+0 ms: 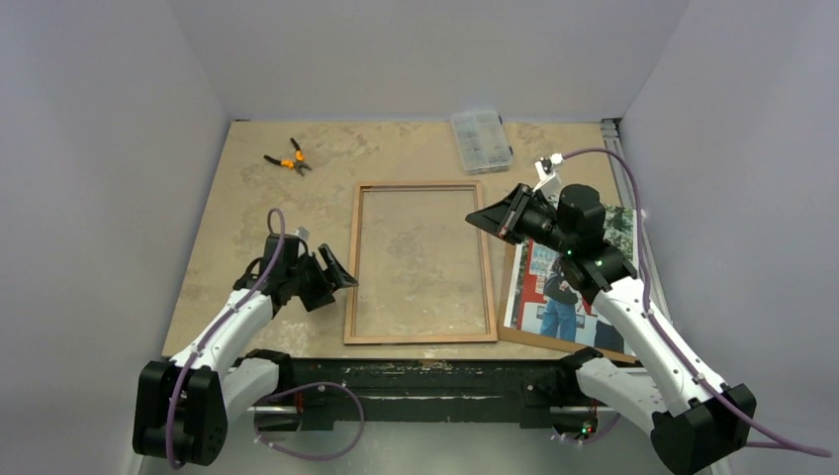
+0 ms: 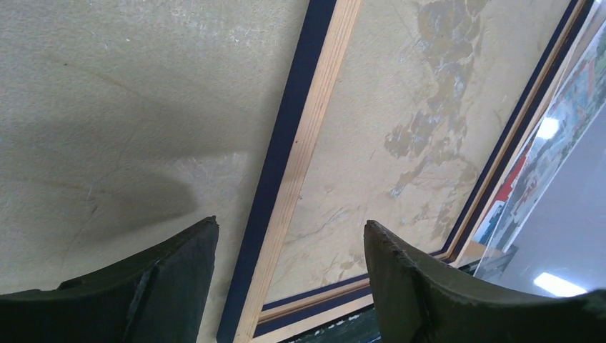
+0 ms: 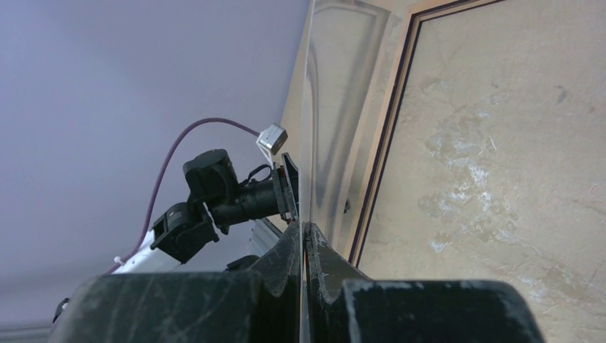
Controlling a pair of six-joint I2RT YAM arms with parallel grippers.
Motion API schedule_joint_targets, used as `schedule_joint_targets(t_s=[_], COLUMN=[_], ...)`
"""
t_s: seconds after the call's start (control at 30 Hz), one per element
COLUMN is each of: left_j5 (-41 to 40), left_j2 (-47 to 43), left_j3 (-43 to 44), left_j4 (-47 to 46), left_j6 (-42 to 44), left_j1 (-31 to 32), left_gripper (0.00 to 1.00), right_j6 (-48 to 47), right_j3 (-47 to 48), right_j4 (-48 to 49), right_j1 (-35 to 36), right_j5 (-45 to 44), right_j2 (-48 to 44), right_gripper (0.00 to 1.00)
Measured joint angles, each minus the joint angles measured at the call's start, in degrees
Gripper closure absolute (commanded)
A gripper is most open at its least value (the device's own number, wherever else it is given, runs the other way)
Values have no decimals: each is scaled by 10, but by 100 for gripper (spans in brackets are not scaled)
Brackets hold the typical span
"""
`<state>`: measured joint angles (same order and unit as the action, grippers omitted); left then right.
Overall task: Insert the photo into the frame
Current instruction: Place the photo frame item in the photo frame.
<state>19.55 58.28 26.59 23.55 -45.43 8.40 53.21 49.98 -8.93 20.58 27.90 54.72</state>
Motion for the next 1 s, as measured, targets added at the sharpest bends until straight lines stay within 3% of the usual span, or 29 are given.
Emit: schedule_joint_targets(t_s=[0.43, 1.0], left_j5=[-14, -23], left_j2=[-2, 52], left_j3=[-25, -17], left_j4=[-21, -34], left_j6=[-3, 17], left_j1=[-1, -2], left_gripper=[45, 74], right_j6=[61, 60], right_j3=[-86, -86], right_j4=[38, 73], right_j1=[69, 79], right_j5=[-150, -158], right_j2=[-49, -7], right_gripper=[100, 100])
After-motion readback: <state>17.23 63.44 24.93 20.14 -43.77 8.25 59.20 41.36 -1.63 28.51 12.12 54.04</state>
